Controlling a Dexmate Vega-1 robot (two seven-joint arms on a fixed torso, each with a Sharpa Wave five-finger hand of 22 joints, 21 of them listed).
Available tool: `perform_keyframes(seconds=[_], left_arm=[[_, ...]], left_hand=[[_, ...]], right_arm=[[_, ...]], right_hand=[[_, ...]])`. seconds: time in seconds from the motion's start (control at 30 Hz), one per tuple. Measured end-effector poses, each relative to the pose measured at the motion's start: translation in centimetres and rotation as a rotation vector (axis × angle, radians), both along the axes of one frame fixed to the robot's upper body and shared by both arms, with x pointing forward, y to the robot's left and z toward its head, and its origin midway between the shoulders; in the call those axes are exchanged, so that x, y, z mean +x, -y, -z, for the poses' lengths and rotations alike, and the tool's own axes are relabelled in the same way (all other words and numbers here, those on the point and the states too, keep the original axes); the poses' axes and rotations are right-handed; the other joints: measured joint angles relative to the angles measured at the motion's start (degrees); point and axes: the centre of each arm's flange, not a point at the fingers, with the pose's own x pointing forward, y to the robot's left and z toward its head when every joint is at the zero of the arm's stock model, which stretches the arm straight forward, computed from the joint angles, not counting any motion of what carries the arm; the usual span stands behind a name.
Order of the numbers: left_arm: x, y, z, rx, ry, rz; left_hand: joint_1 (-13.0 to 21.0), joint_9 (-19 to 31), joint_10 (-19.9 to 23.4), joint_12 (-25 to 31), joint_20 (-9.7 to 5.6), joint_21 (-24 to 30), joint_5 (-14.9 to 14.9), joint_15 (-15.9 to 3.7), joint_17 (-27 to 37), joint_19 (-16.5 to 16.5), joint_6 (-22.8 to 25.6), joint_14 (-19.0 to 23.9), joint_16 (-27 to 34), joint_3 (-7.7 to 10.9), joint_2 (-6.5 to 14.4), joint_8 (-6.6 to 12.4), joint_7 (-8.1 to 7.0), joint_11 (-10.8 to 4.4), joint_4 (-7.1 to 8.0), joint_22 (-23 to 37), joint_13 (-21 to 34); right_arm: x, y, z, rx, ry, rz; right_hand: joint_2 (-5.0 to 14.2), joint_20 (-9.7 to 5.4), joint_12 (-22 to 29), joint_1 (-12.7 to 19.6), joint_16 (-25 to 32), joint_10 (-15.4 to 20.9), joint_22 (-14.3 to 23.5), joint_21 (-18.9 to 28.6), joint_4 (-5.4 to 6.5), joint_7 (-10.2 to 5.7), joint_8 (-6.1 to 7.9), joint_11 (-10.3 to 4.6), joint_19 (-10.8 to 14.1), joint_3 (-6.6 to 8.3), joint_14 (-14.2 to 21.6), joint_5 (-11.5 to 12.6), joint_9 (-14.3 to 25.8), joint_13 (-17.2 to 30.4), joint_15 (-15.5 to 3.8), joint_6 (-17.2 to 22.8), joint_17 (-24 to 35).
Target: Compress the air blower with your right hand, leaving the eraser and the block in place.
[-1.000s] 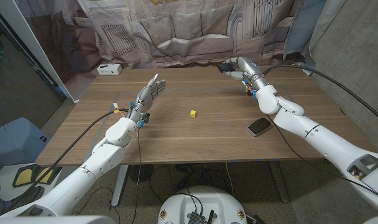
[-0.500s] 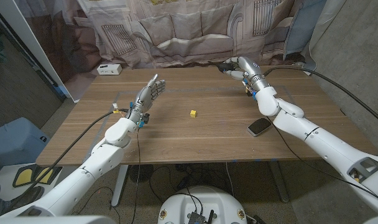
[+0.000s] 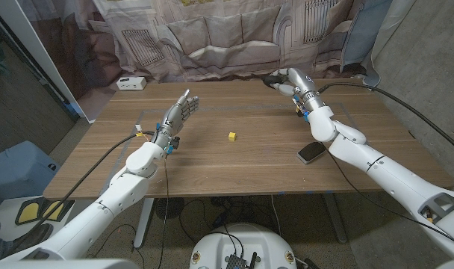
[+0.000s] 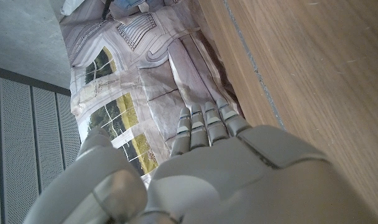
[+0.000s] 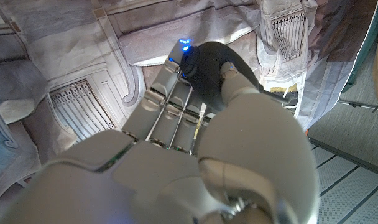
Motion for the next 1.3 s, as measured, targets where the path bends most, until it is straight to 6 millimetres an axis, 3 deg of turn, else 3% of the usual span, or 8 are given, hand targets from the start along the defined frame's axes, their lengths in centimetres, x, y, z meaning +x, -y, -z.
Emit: perform_keyframes(seconds=[0.33,0.7,1.1,1.3], left_arm=[[0.06,-0.06,0.26,-0.007,-0.004,-0.001],[0.15,-0.15,0.38,-0.009,-0.005,0.001],[0.21,-0.22,0.39,-0.011,-0.005,0.0],[0.1,-0.27,0.28,-0.01,-0.002,-0.002]], left_hand=[[0.0,0.0,0.5,0.0,0.01,0.0,0.0,-0.08,0.0,0.6,0.6,0.5,0.0,0.2,0.0,0.0,0.21,-0.54,-0.18,0.0,0.0],[0.0,0.0,0.8,0.0,0.01,0.0,0.0,-0.29,0.0,0.6,0.9,0.9,0.0,0.11,0.0,0.0,0.51,-0.39,-0.4,0.0,0.0],[0.0,0.0,0.8,0.0,0.01,0.0,0.0,-0.3,0.0,0.6,1.2,0.9,0.0,0.1,0.0,0.0,0.2,-0.39,-0.4,0.0,0.0],[0.0,0.0,0.8,0.0,0.01,0.0,0.0,-0.3,0.0,0.6,1.2,0.9,0.0,0.1,0.0,0.0,0.2,-0.4,-0.4,0.0,0.0]], right_arm=[[-0.09,0.09,0.21,0.052,0.001,-0.017],[-0.02,0.13,0.57,0.072,-0.002,-0.022],[0.03,-0.03,0.51,0.063,-0.002,-0.031],[0.03,-0.14,0.45,0.049,-0.004,-0.034]], right_hand=[[0.95,0.21,0.0,0.5,0.6,2.0,0.3,1.0,-0.3,1.25,0.0,0.63,1.8,0.8,2.9,0.0,0.0,0.0,-0.86,1.3,0.0],[1.08,0.06,-0.5,0.7,0.6,2.2,0.3,1.2,-0.54,1.12,-0.28,0.83,2.0,1.04,3.1,0.0,0.0,0.0,-1.06,1.7,0.4],[0.32,0.51,-2.4,1.6,-0.8,0.0,0.2,0.9,-0.53,0.8,-1.91,0.89,-0.8,1.02,0.0,-0.1,0.0,0.0,-0.18,0.5,1.1],[0.01,0.92,-3.4,1.9,-1.4,-1.4,0.2,0.7,-0.3,0.8,-2.84,0.73,-2.0,0.3,-1.9,-0.1,0.0,0.2,0.33,-0.7,1.7]])
